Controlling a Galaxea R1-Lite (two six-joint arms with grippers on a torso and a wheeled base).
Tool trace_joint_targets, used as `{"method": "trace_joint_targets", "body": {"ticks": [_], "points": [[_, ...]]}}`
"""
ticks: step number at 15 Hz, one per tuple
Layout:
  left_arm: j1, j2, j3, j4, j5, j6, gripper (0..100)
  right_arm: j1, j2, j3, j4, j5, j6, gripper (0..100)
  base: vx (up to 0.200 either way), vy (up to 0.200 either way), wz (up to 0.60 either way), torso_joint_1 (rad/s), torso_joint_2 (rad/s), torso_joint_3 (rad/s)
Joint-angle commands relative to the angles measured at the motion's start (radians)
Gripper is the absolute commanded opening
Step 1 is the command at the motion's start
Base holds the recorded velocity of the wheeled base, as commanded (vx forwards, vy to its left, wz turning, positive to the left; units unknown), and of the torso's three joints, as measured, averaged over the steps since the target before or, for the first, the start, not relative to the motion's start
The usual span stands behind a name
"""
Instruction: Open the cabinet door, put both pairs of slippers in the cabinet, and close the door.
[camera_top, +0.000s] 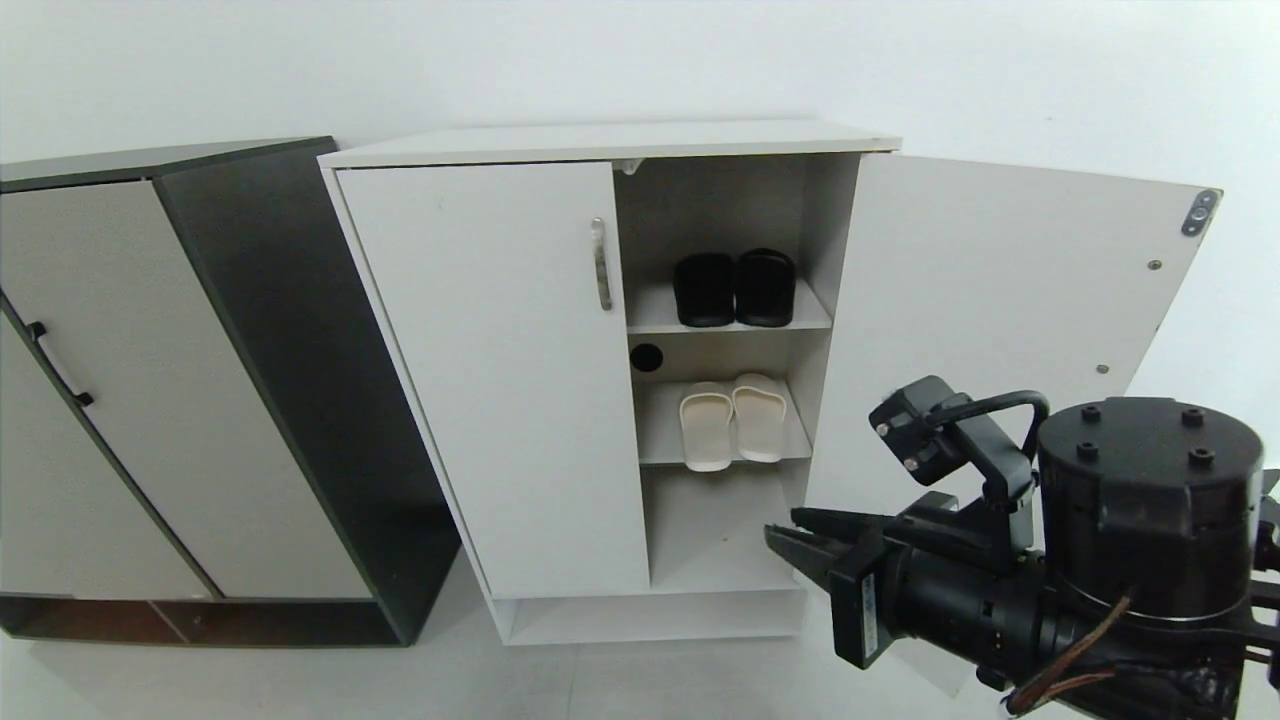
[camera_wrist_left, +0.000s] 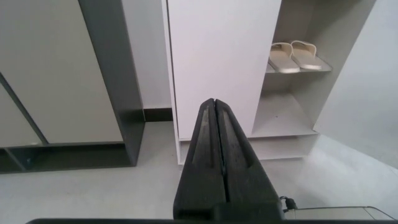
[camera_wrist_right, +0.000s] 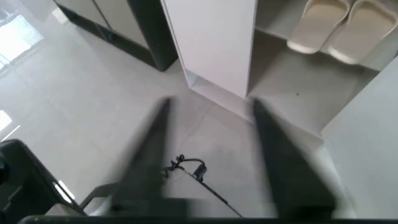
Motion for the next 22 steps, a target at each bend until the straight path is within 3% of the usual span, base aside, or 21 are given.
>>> {"method": "trace_joint_targets", "body": {"ticks": [1, 10, 15, 22], "points": [[0.0, 0.0, 0.0, -0.001, 0.0, 0.0, 0, -0.009, 0.001, 0.016, 0.0, 0.001, -0.025, 0, 0.0, 0.0, 0.0, 0.0, 0.0, 0.0], [0.0, 0.0, 0.0, -0.001, 0.0, 0.0, 0, -0.012, 0.008, 0.026, 0.002, 0.001, -0.045, 0, 0.0, 0.0, 0.0, 0.0, 0.0, 0.0], [0.0, 0.0, 0.0, 0.001, 0.0, 0.0, 0, -0.012, 0.008, 0.027, 0.003, 0.001, -0.045, 0, 0.0, 0.0, 0.0, 0.158, -0.12, -0.114], [0.0, 0.0, 0.0, -0.001, 0.0, -0.002, 0, -0.012, 0.019, 0.033, 0.002, 0.0, -0.047, 0, 0.0, 0.0, 0.0, 0.194, -0.54, -0.23]]}}
